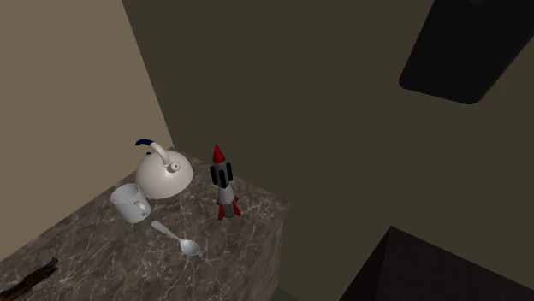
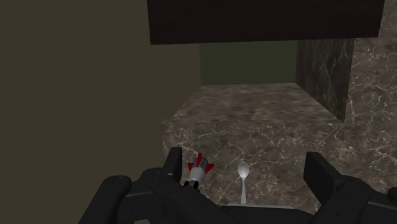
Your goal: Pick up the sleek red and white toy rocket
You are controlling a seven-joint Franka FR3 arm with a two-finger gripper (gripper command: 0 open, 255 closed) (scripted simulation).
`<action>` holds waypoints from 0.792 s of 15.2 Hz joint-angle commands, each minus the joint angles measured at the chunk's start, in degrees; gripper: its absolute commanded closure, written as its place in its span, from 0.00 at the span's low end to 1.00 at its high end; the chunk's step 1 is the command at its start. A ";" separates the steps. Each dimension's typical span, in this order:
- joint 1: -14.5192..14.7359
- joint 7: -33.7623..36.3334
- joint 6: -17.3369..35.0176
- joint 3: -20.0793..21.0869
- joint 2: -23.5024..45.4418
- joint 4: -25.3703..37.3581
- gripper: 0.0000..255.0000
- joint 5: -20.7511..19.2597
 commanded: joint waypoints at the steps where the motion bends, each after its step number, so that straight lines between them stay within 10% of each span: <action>1: 0.00 0.00 0.00 0.00 0.00 0.00 0.00 0.00; 12: -1.97 -3.74 11.13 -4.54 25.77 9.36 0.00 -0.76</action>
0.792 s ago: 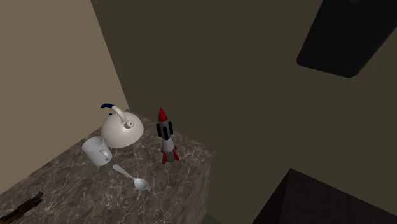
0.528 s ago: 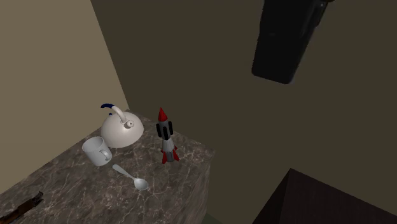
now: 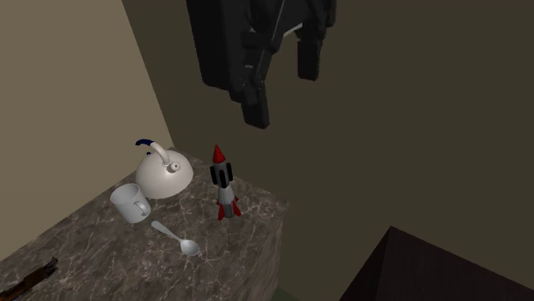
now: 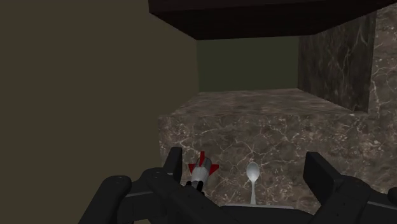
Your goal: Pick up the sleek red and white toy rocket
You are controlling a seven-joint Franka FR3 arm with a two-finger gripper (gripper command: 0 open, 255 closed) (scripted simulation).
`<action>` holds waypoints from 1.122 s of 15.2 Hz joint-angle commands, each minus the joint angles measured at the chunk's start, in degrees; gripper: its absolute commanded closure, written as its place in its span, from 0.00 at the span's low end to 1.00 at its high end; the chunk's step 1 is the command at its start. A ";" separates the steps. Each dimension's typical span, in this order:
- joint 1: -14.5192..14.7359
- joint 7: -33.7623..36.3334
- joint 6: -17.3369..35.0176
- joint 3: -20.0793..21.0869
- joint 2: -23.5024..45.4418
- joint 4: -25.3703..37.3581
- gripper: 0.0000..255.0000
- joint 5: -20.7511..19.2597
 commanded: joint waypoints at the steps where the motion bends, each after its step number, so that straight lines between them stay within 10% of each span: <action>1: -0.22 -0.55 1.81 -0.58 5.07 2.26 0.00 0.19; 17: -3.60 -6.99 2.94 -3.10 44.54 32.39 0.00 4.21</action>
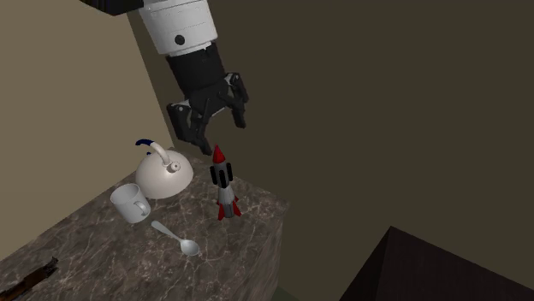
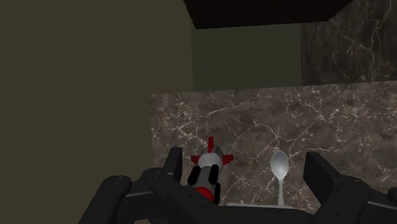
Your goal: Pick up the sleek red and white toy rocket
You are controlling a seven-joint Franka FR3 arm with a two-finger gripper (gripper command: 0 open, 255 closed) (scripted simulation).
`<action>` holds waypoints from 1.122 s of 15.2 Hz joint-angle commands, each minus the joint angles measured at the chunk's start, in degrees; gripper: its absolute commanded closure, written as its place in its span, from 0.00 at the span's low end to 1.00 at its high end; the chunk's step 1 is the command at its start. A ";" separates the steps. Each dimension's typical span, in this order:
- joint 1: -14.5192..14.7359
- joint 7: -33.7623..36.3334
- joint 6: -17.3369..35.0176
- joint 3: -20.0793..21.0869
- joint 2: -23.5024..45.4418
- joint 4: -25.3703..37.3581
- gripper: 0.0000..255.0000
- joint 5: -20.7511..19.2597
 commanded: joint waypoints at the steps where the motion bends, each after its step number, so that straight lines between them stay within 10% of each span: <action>1: -0.64 -0.77 -1.10 -0.04 5.18 5.17 0.00 0.56; 12: -4.53 -3.35 -16.06 0.55 40.03 49.24 0.00 2.75; 17: -4.60 -3.20 -14.02 0.63 42.29 49.47 0.00 2.80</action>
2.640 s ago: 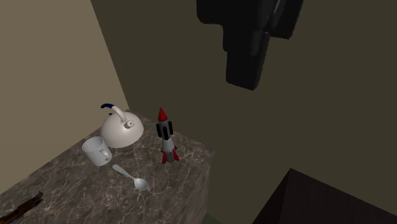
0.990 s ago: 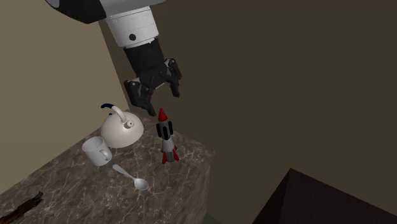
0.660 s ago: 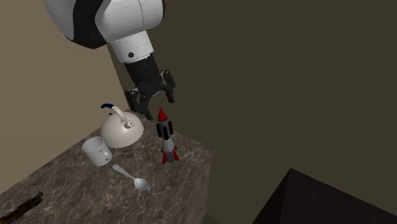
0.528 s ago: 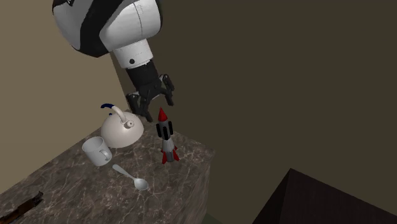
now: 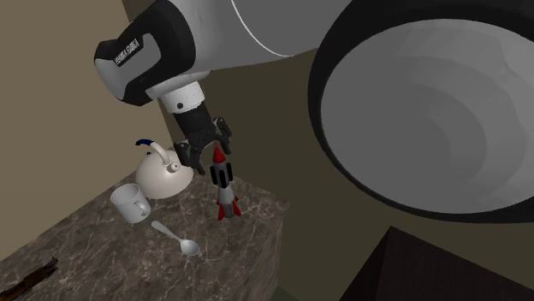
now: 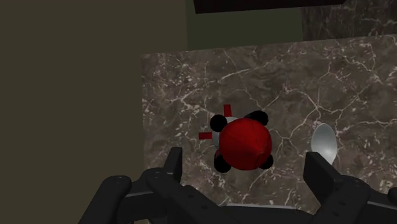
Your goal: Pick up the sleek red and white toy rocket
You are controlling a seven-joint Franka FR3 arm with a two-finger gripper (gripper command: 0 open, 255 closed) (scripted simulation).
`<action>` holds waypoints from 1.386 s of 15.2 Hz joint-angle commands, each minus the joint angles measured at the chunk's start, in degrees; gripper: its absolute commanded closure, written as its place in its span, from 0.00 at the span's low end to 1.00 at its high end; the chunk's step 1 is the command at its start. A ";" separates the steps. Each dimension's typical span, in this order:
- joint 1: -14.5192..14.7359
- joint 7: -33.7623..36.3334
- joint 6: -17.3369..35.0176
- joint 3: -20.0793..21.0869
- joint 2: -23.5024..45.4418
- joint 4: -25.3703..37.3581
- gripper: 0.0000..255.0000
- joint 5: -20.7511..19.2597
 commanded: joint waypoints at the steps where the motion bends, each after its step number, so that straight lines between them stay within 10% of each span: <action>1: -0.02 0.06 0.87 0.03 0.94 0.09 0.00 0.02; 4: -0.04 0.10 1.37 0.05 1.82 0.46 0.00 0.04; 5: -0.05 0.08 1.51 0.05 1.69 0.20 1.00 0.04; 21: 0.05 -0.09 -1.25 -0.05 -1.62 -0.36 1.00 -0.04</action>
